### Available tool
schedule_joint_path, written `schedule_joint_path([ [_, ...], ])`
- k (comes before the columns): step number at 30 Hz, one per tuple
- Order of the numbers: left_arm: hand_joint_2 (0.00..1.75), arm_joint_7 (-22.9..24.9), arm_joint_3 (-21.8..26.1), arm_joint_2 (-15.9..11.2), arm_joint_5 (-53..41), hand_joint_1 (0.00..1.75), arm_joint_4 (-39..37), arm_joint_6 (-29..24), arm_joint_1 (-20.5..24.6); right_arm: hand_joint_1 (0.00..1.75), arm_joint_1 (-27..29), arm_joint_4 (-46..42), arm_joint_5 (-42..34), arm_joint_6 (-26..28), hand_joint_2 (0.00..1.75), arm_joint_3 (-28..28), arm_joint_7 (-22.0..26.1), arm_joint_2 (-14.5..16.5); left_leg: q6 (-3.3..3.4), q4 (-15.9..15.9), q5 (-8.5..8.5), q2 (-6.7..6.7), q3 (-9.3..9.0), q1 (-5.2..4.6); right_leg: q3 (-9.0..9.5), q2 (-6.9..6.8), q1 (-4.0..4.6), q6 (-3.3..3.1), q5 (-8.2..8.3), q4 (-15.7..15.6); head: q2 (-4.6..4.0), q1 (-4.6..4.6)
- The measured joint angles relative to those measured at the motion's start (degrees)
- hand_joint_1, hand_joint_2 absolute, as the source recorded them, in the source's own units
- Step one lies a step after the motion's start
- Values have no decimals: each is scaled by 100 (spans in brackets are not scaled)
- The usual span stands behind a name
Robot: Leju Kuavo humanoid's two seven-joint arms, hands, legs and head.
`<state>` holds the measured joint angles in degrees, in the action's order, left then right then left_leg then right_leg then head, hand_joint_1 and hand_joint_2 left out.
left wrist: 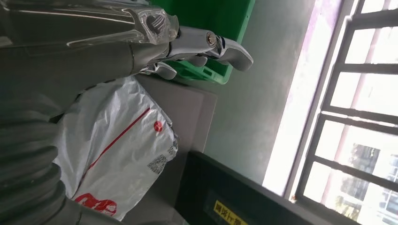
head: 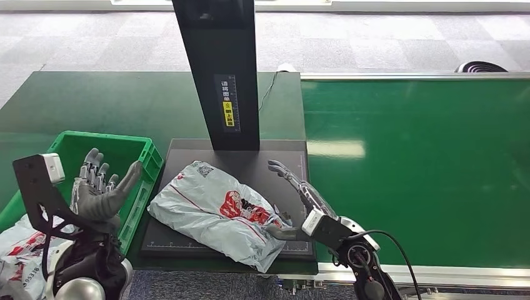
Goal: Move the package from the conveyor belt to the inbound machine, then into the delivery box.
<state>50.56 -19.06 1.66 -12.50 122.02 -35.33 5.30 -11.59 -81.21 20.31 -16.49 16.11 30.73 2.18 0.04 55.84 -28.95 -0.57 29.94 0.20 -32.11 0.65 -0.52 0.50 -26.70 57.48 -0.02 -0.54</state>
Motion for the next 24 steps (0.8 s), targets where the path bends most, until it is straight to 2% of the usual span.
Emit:
schedule_joint_path([
  [2, 175, 0, -196, -102, 50, 0, -191, 178, 51, 0, -1, 1, 5, -2, 175, 0, 0, -3, 0, 0, 0, -1, -1, 0, 0, 0, 0, 0, 0, 0, 0, 1],
  [7, 175, 0, -410, -181, -54, 0, -803, 1288, 83, 0, -1, 1, 43, -36, 175, -21, 0, 3, 0, 0, 1, 7, -1, 0, -1, 5, 0, 0, 0, 0, 1, 1],
  [13, 175, 0, -486, -178, -212, 0, -1181, 1569, 83, 0, -1, 1, 54, -39, 175, -69, 0, 3, 0, 1, 0, 10, -1, 0, -4, 7, 0, 0, 0, 0, -1, 0],
  [20, 175, 0, -511, -17, -1365, 0, -1759, 2772, 64, 0, -1, 1, -15, -167, 175, -263, -1, 10, 1, 1, 0, 16, -2, -1, -4, 10, 0, 0, 0, 0, 0, 1],
  [24, 175, 0, -678, 51, -2009, 0, -2149, 3223, 70, 0, -3, 1, -6, -242, 175, -332, -2, 19, 1, 2, 0, 25, -2, -1, -6, 14, 0, 0, 1, 0, -1, -1],
])
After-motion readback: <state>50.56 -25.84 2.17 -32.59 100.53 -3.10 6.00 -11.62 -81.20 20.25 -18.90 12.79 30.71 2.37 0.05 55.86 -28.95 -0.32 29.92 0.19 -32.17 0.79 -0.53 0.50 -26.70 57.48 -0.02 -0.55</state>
